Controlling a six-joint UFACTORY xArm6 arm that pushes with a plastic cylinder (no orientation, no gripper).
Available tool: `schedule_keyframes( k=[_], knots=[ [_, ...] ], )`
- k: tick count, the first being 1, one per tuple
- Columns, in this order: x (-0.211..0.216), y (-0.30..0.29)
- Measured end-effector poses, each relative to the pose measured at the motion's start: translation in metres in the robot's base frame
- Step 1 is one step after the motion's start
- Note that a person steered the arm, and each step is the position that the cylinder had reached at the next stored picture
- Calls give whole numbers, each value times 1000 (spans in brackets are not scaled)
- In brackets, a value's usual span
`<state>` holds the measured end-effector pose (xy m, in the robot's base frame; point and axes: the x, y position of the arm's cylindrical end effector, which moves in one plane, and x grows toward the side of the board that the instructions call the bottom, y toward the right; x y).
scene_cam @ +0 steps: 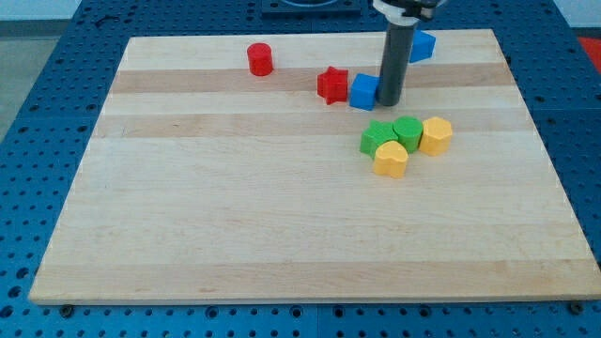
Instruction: Move blue triangle closer to the blue cube
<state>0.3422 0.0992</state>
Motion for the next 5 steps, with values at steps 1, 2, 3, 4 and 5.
schedule_keyframes(
  k=[1,2,3,4,5],
  knots=[
    [-11,-15],
    [-16,-21],
    [-26,19],
    [-74,96],
    [-120,168]
  ],
)
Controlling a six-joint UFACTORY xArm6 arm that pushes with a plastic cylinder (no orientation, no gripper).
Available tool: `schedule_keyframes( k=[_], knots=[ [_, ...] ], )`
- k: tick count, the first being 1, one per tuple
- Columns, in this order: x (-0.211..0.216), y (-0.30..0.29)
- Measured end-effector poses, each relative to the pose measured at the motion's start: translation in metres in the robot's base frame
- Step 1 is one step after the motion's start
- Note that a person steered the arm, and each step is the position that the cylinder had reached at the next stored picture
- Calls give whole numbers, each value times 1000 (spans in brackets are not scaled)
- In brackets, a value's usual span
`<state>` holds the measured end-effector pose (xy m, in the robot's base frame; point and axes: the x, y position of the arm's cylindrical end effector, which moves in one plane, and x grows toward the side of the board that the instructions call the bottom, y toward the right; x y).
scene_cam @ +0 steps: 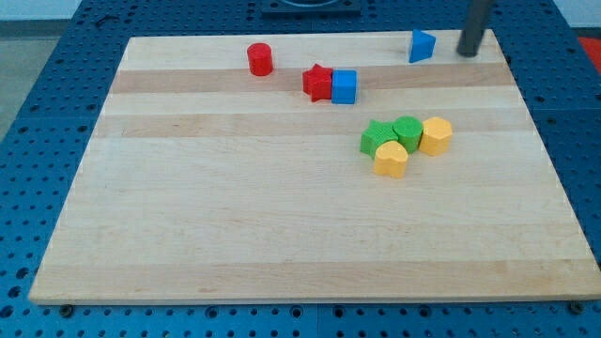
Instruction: Move blue triangle closer to the blue cube
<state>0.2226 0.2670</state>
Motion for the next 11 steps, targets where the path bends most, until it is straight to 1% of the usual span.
schedule_keyframes(
  k=[1,2,3,4,6,9,11],
  knots=[
    [-31,0],
    [-10,-22],
    [1,-54],
    [-1,-65],
    [-1,-105],
    [42,-129],
    [50,-176]
  ],
)
